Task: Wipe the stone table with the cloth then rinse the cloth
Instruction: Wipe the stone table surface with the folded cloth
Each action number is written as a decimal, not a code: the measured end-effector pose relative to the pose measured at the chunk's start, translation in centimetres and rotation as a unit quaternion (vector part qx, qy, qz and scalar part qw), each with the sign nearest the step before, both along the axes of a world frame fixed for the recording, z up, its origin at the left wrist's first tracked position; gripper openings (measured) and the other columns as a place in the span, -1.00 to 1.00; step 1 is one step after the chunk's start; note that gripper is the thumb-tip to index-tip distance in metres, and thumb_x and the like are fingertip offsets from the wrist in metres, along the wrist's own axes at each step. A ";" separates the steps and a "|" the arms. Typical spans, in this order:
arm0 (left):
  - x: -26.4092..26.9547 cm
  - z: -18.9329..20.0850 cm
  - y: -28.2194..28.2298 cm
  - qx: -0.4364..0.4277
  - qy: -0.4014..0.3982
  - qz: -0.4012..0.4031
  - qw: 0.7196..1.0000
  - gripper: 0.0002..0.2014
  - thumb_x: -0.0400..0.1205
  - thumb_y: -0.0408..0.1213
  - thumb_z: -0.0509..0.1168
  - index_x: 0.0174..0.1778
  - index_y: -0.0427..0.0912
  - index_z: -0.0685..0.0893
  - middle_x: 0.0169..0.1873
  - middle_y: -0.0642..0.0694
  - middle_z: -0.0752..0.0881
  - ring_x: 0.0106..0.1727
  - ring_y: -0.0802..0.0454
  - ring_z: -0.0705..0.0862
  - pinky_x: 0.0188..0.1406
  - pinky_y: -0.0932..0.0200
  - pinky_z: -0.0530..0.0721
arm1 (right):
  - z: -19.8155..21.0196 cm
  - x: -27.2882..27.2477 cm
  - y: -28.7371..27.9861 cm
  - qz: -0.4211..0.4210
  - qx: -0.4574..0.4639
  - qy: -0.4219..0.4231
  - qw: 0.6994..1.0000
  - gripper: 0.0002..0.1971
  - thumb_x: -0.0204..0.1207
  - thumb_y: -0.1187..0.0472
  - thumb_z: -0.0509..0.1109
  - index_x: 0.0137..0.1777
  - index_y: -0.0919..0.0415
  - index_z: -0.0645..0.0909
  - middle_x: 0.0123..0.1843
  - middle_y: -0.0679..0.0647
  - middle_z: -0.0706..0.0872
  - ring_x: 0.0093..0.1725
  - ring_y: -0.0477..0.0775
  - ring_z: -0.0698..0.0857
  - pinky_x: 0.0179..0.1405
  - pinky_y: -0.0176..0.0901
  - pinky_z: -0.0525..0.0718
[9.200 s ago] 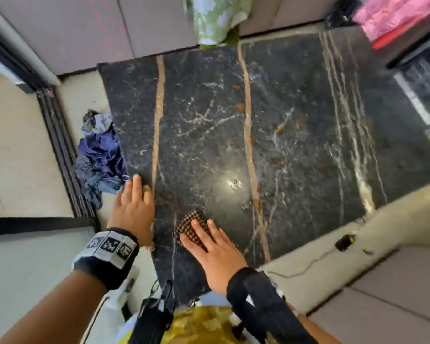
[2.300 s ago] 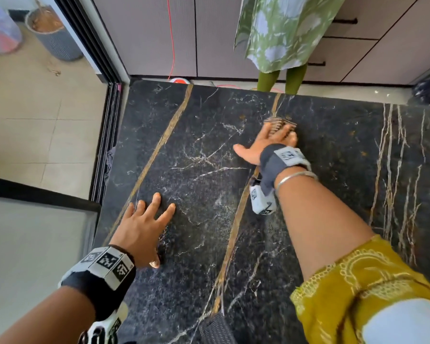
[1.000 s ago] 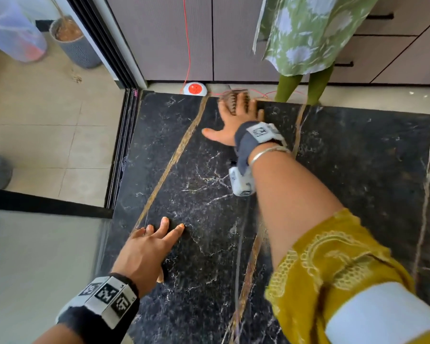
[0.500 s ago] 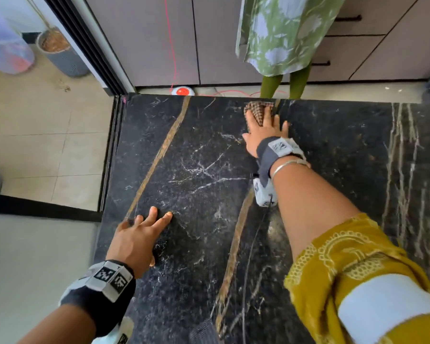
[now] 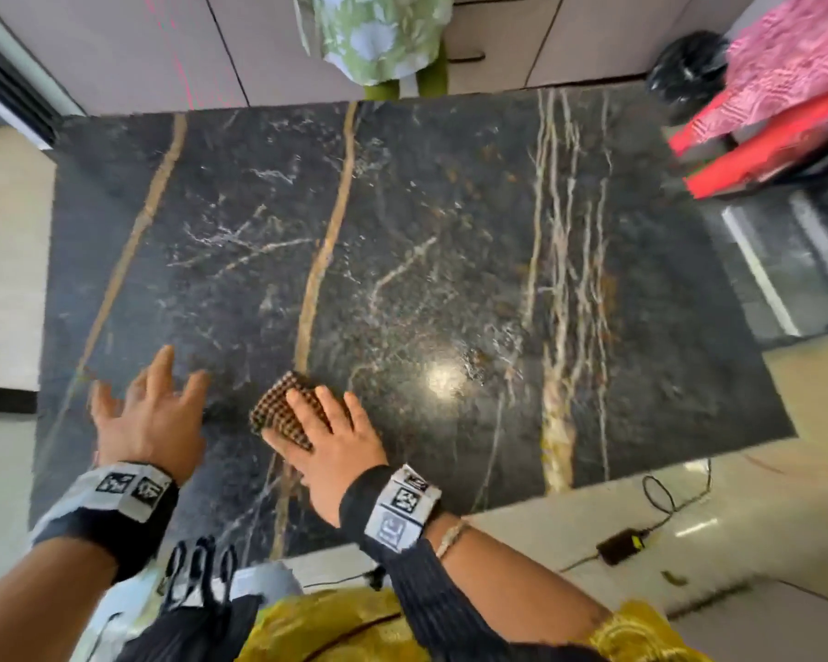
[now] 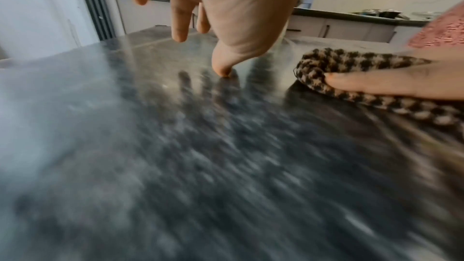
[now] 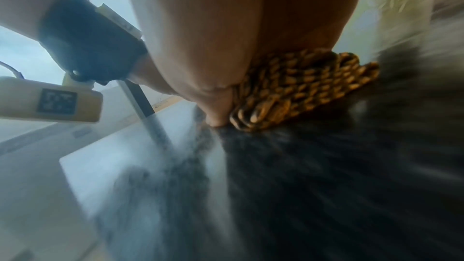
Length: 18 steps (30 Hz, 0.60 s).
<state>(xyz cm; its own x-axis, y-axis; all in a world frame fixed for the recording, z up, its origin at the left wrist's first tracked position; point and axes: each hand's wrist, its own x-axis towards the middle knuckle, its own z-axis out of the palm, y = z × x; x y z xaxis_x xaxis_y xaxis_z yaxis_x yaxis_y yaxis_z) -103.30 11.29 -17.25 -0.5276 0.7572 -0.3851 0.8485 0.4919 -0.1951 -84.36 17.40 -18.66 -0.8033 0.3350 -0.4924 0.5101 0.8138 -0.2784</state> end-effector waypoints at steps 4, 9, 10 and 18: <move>7.6 0.9 -0.4 0.029 -0.064 -0.027 0.997 -0.41 0.47 -0.04 0.39 0.43 -0.01 0.43 0.60 -0.22 0.17 0.46 -0.31 0.39 0.46 -0.37 0.14 | -0.3 5.2 0.1 0.009 0.045 -0.045 0.998 -0.29 0.63 -0.05 0.17 0.61 -0.28 -0.22 0.70 0.07 -0.29 0.66 0.31 -0.21 0.52 0.38 -0.32; 11.6 1.6 -1.5 0.065 -0.114 -0.191 0.973 -0.71 0.46 -0.05 0.42 0.04 -0.10 0.72 0.32 -0.18 0.59 0.25 -0.24 0.61 0.30 -0.29 0.47 | -0.4 9.5 -1.8 -0.110 0.040 -0.058 0.991 -0.32 0.67 -0.03 0.12 0.59 -0.31 -0.27 0.68 0.05 -0.37 0.65 0.31 -0.25 0.54 0.40 -0.28; 11.6 1.9 -2.0 0.065 -0.114 -0.213 0.968 -0.74 0.47 -0.06 0.42 0.00 -0.10 0.74 0.24 -0.16 0.64 0.19 -0.23 0.65 0.25 -0.26 0.51 | -0.2 9.9 -2.8 -0.137 0.038 -0.059 0.988 -0.32 0.67 -0.02 0.11 0.59 -0.30 -0.27 0.68 0.06 -0.38 0.65 0.32 -0.25 0.55 0.38 -0.27; 10.8 1.6 -6.5 0.030 -0.181 -0.138 0.973 -0.70 0.63 -0.09 0.20 0.27 -0.03 0.56 0.29 -0.11 0.51 0.29 -0.22 0.53 0.26 -0.16 0.53 | 1.0 10.7 -6.0 -0.183 0.010 -0.075 0.980 -0.31 0.65 0.13 0.10 0.61 -0.30 -0.21 0.67 0.04 -0.40 0.65 0.32 -0.27 0.58 0.30 -0.23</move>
